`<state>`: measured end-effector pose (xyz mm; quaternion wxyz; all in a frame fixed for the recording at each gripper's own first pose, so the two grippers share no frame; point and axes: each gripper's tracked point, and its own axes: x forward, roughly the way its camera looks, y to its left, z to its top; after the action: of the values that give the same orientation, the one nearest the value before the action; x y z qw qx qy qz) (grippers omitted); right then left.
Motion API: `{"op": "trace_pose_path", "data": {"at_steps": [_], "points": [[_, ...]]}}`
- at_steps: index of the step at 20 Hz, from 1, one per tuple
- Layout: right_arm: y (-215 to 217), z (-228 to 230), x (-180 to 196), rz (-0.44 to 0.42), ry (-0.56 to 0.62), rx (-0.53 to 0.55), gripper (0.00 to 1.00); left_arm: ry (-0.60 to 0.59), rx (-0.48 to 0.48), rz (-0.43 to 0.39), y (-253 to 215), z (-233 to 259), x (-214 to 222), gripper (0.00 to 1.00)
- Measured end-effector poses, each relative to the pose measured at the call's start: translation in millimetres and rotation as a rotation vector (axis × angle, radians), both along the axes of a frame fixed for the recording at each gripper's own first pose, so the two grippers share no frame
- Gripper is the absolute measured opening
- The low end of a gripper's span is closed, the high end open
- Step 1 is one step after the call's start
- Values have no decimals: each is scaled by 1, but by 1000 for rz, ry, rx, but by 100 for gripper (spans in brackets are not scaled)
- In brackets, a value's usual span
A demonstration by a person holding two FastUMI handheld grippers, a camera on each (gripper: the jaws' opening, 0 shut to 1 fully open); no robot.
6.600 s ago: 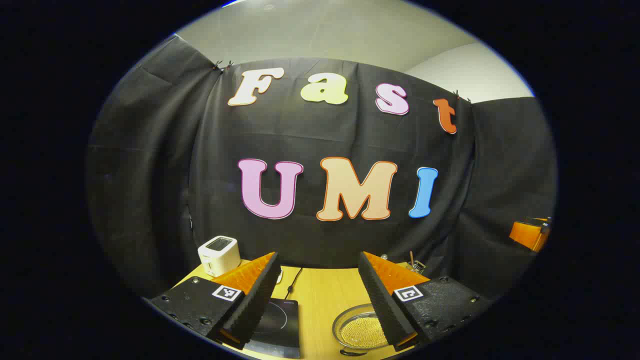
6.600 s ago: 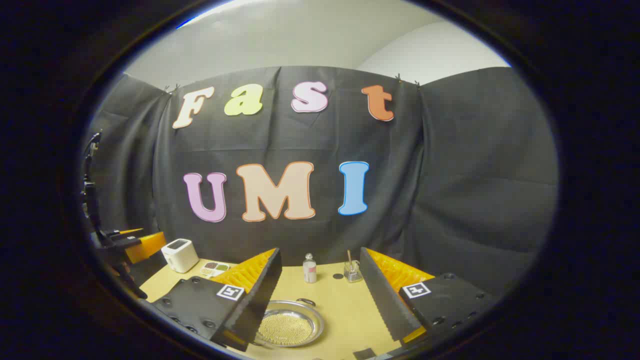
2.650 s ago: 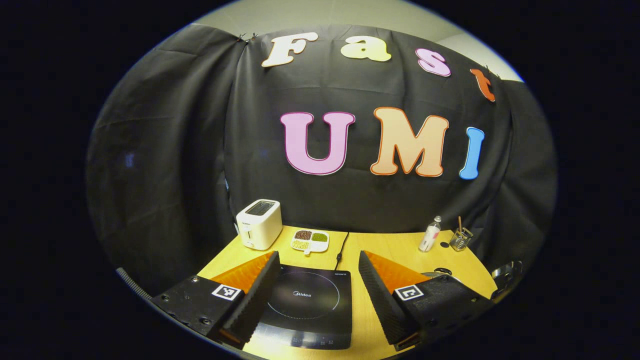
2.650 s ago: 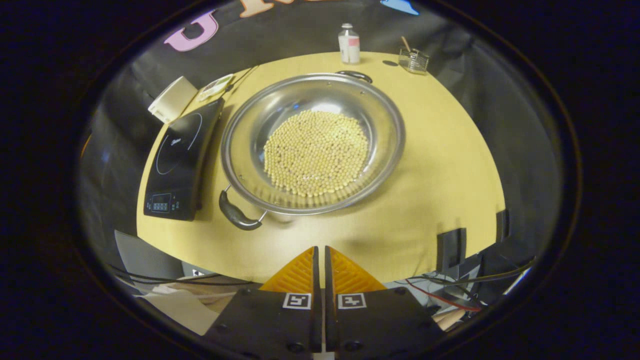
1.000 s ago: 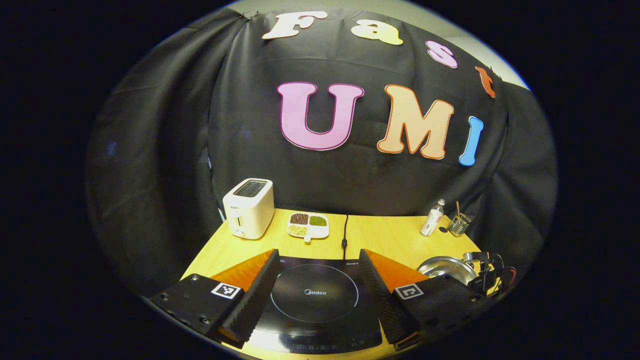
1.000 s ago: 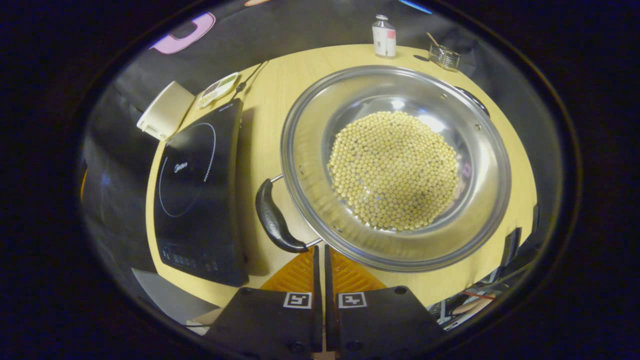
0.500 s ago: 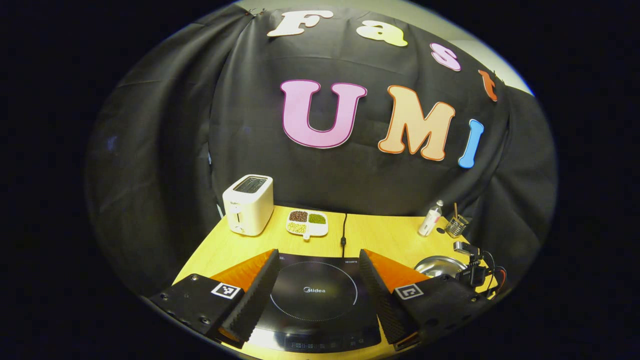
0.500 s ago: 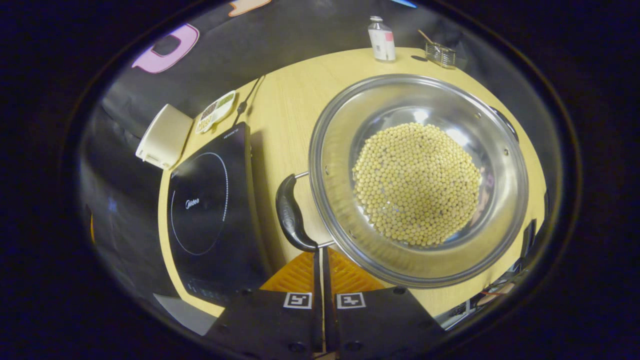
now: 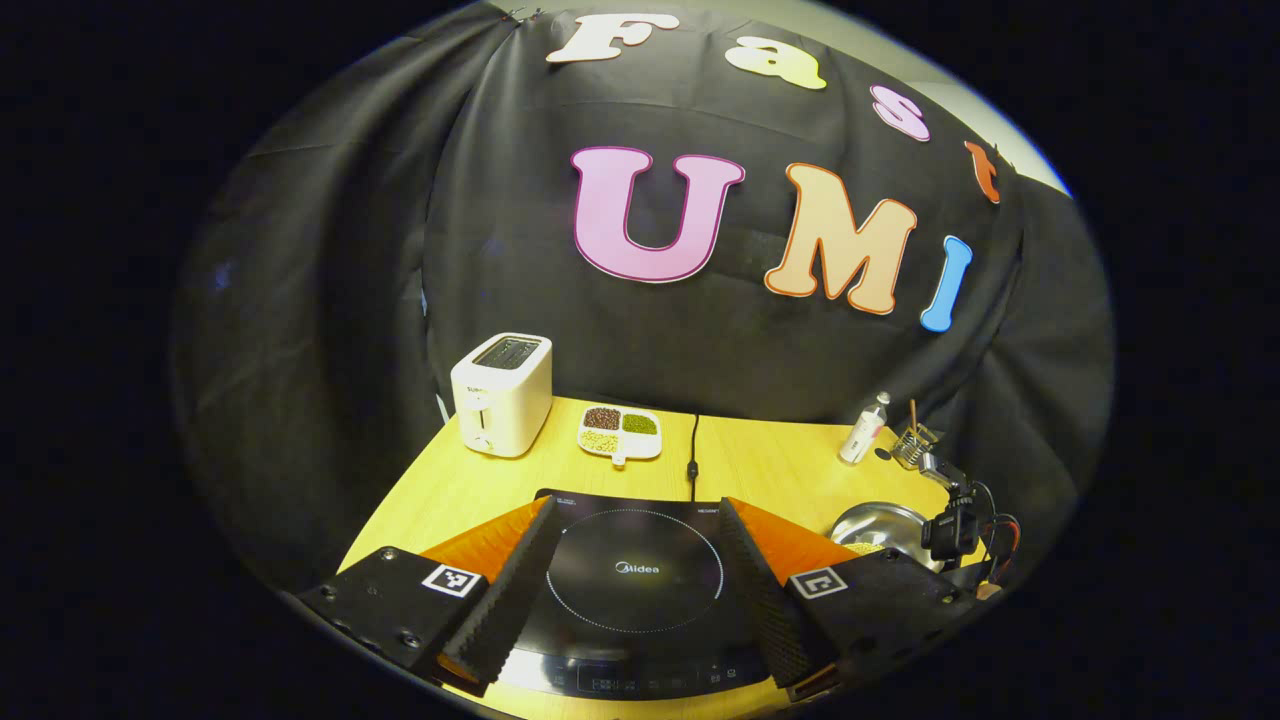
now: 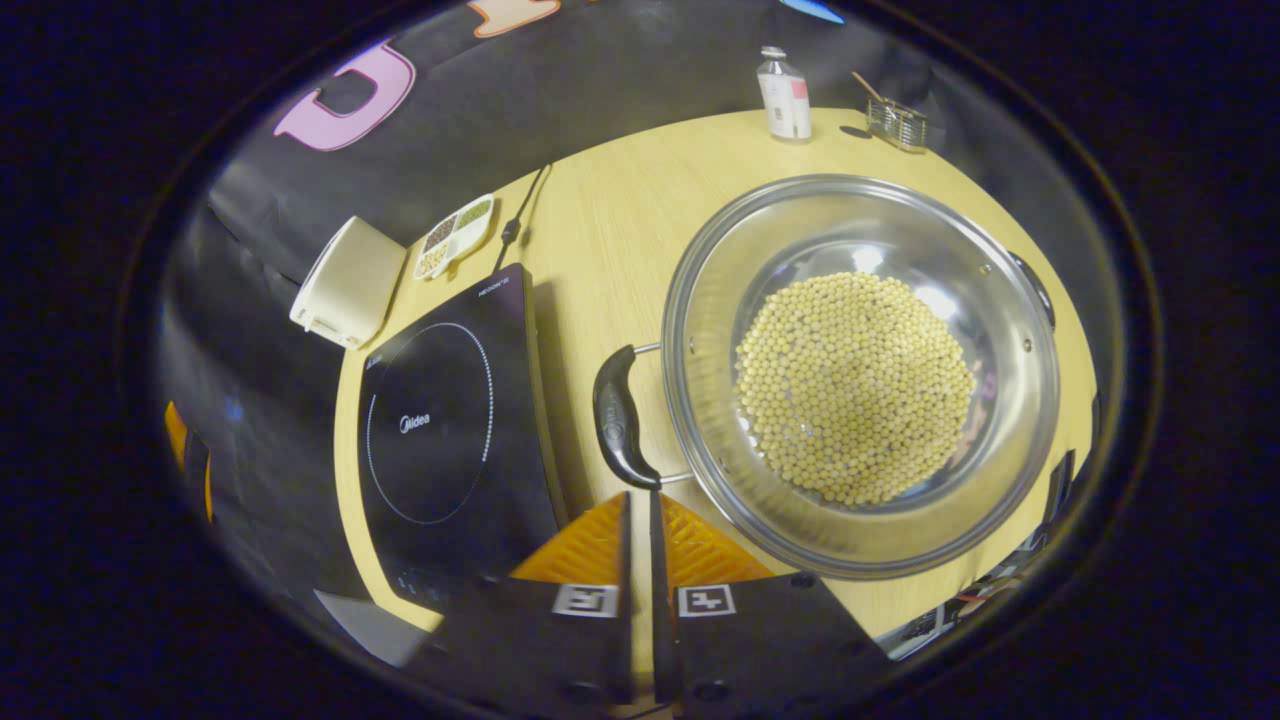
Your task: First push the handle of the pot to place it horizontally, then grasp the pot with both hands and set it on the induction cooktop.
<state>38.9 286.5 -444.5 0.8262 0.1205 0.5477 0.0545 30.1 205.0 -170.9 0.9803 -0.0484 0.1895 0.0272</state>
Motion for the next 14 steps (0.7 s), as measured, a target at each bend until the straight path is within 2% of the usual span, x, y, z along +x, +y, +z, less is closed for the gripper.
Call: {"op": "trace_pose_path", "data": {"at_steps": [1, 2, 3, 7, 8, 10, 11, 14], "points": [[-4, 9, -5, 2, -3, 5, 19, 1, -10, -8, -3, -1, -1, 96], [-7, 12, -10, -3, -11, 6, 17, 2, -15, -16, -5, -1, -2, 96], [-11, 19, -14, -10, -21, 18, 28, 2, -17, -25, -8, -4, -3, 96], [-41, 39, -31, -52, -28, 27, 88, 40, -17, -56, -16, -18, -9, 96], [-51, 42, -34, -66, -26, 29, 98, 53, -23, -64, -20, -22, -9, 96], [-76, 51, -36, -117, -54, 8, 100, 85, -50, -83, -28, -30, -13, 95], [-88, 55, -37, -136, -59, -2, 94, 103, -64, -91, -32, -35, -14, 96], [-124, 63, -38, -174, -74, -44, 94, 163, -88, -119, -46, -52, -14, 95]]}}
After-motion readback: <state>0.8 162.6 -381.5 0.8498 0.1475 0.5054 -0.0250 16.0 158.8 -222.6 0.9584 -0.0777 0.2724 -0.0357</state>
